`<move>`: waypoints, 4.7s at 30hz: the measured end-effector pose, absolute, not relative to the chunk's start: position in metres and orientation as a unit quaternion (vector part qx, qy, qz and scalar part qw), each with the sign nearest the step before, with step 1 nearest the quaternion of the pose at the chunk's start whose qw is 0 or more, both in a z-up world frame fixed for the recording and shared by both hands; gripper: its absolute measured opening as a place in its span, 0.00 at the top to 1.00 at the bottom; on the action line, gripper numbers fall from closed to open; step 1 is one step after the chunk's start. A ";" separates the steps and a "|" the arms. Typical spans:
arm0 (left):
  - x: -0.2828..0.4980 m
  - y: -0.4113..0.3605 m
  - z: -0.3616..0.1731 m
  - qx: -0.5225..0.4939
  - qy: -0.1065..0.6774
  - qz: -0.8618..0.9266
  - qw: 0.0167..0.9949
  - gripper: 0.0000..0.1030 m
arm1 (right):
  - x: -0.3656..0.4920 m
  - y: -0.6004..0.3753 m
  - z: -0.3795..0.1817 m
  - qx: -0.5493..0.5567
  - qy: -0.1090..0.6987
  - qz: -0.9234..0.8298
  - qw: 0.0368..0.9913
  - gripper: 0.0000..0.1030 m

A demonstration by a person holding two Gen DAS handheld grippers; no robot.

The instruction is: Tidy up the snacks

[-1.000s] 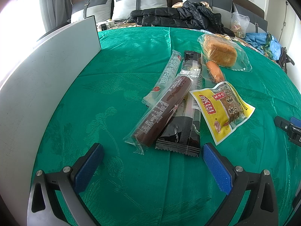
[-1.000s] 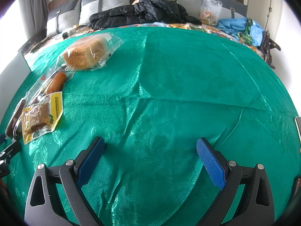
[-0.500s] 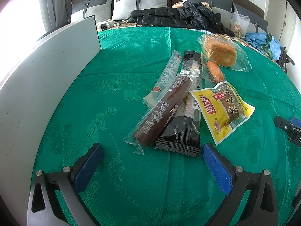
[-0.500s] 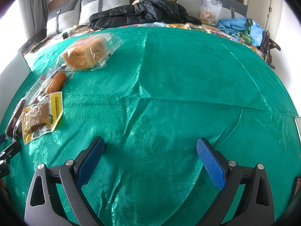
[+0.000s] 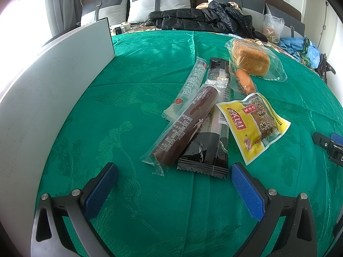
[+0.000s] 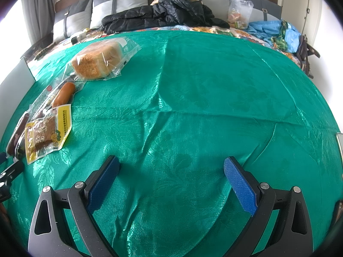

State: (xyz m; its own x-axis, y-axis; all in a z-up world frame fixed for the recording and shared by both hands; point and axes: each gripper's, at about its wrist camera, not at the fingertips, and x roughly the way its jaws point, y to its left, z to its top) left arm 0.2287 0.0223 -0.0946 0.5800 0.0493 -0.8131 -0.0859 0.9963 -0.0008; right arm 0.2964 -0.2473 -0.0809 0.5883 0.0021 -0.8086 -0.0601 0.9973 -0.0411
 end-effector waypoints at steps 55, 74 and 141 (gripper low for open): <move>0.229 0.022 -0.096 -0.020 0.456 0.038 0.889 0.00 | 0.295 -0.248 -0.080 -0.031 0.454 0.019 0.890 0.03; 0.229 0.023 -0.095 -0.021 0.456 0.038 0.889 0.00 | 0.261 -0.233 -0.024 -0.056 0.334 0.079 0.938 0.05; 0.269 0.022 -0.060 0.045 0.473 -0.044 0.879 0.08 | 0.147 -0.256 -0.023 -0.036 0.383 0.096 0.918 0.05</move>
